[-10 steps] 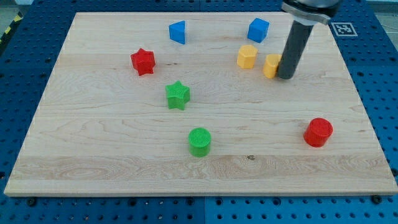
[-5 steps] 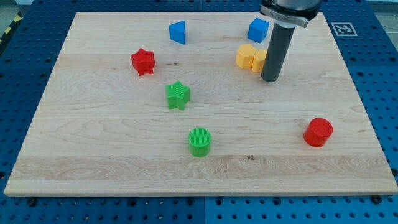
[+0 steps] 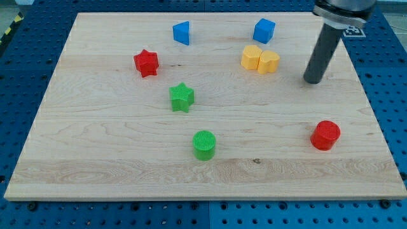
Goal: Place your arm parallel to the green star
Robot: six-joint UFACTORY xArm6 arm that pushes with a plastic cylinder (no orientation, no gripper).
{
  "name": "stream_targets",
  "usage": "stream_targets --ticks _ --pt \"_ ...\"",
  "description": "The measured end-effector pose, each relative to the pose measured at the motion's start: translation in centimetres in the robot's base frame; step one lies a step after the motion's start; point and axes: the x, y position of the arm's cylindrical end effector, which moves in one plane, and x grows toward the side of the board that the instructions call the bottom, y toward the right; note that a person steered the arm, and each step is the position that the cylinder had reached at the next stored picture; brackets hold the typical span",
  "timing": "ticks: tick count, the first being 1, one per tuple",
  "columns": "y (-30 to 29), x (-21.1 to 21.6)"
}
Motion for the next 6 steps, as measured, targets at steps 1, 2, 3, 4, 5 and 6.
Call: stream_targets --ticks 1,2,3,4,5,6 --pt "2.0 1.7" --pt "2.7 3.1" --pt "2.9 4.0" --pt "3.2 5.3" --pt "3.4 6.2" --pt "3.5 7.4"
